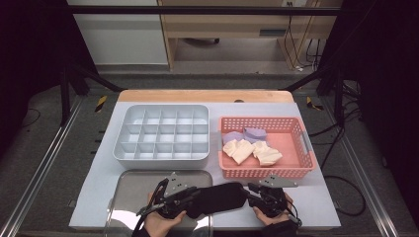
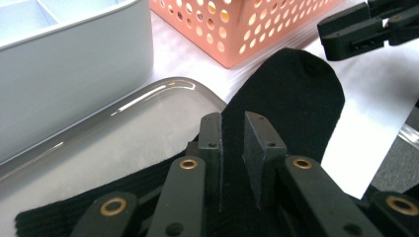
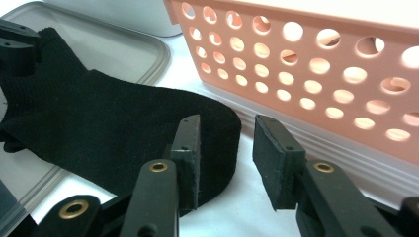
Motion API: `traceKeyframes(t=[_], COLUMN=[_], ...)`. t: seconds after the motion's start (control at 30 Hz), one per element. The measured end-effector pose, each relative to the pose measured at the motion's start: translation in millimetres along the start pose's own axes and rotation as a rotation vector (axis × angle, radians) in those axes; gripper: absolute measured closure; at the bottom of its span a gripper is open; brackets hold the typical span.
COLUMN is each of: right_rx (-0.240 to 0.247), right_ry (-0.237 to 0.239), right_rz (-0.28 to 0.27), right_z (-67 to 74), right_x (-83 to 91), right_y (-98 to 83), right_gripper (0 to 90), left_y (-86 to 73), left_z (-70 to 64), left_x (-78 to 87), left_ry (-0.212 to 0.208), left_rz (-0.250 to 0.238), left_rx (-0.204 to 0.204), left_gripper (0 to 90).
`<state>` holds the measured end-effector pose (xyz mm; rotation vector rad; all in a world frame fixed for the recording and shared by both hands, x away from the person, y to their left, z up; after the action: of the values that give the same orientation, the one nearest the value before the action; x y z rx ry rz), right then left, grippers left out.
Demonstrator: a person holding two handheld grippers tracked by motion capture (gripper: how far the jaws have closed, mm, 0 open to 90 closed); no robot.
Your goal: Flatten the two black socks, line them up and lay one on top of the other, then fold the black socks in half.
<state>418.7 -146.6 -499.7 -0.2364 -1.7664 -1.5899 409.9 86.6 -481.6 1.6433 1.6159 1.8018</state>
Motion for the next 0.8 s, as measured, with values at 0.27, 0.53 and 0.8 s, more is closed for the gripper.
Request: traceKeyframes(t=[0.27, 0.53, 0.8], right_rx=[0.011, 0.003, 0.013], right_ry=[0.005, -0.005, 0.001], right_rz=[0.01, 0.025, 0.071], right_z=[2.6, 3.1, 8.5], right_x=[-0.2, 1.7, -7.4], right_y=[-2.3, -6.1, -11.3], right_gripper=[61.3, 59.5, 62.9], left_y=[-7.6, -13.1, -18.9], left_z=[0.3, -1.2, -3.6], left_x=[-6.9, -12.7, -21.2], left_ry=[-0.009, -0.026, -0.042], left_rz=[0.006, 0.007, 0.028], left_rx=[0.004, 0.018, 0.016], left_gripper=[84.0, 88.5, 89.0])
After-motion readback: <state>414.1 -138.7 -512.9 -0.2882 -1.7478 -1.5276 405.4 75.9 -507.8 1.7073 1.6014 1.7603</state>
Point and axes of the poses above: each handheld gripper's, and its own axes: x roughly backward along the jaws, y roughly out of its top, z roughly to its left, the point moved 6 cm from there along -x, roughly forward along the jaws, and after that the axes turned 12 degrees about -y, right-handed, at the moved point
